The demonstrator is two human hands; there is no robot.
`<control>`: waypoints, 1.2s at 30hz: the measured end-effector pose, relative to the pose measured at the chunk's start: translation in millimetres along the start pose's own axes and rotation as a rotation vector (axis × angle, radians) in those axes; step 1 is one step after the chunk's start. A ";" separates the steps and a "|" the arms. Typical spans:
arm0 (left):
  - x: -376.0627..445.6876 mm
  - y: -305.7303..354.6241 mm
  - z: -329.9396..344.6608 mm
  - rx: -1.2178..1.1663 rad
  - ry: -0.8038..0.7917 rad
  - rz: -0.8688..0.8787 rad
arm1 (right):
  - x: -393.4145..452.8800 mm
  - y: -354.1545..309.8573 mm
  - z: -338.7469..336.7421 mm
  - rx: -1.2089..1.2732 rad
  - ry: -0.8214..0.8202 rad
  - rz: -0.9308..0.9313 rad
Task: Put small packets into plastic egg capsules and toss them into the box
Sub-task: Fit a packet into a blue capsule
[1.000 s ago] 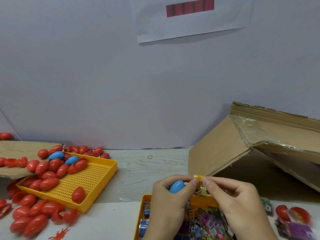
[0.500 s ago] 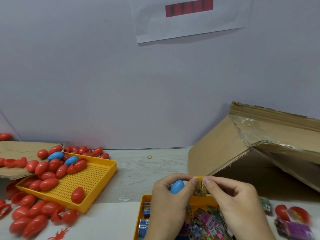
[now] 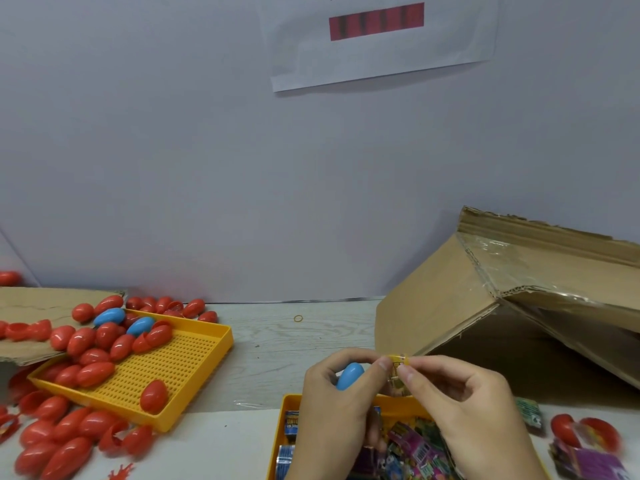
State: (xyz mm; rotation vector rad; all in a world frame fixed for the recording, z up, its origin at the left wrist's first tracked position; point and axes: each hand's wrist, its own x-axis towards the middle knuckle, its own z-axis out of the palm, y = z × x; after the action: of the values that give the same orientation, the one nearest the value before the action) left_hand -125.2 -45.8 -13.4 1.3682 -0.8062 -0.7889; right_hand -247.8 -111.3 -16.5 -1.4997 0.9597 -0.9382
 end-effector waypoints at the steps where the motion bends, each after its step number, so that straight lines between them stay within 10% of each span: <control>1: 0.1 -0.8 0.9 -0.016 -0.012 -0.010 | 0.4 0.4 -0.4 0.015 0.011 0.003; 14: 10.9 -0.7 2.0 -0.552 0.167 -0.221 | 7.5 0.4 -5.3 0.290 0.151 0.149; 36: 5.3 -1.9 3.0 -0.460 -0.043 -0.121 | 7.3 0.3 -2.2 0.345 0.048 0.048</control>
State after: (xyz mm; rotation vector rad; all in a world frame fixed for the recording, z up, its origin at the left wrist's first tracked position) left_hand -125.1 -51.9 -15.0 0.9955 -0.5328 -1.0292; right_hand -247.2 -118.9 -16.1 -1.1638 0.8160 -1.0496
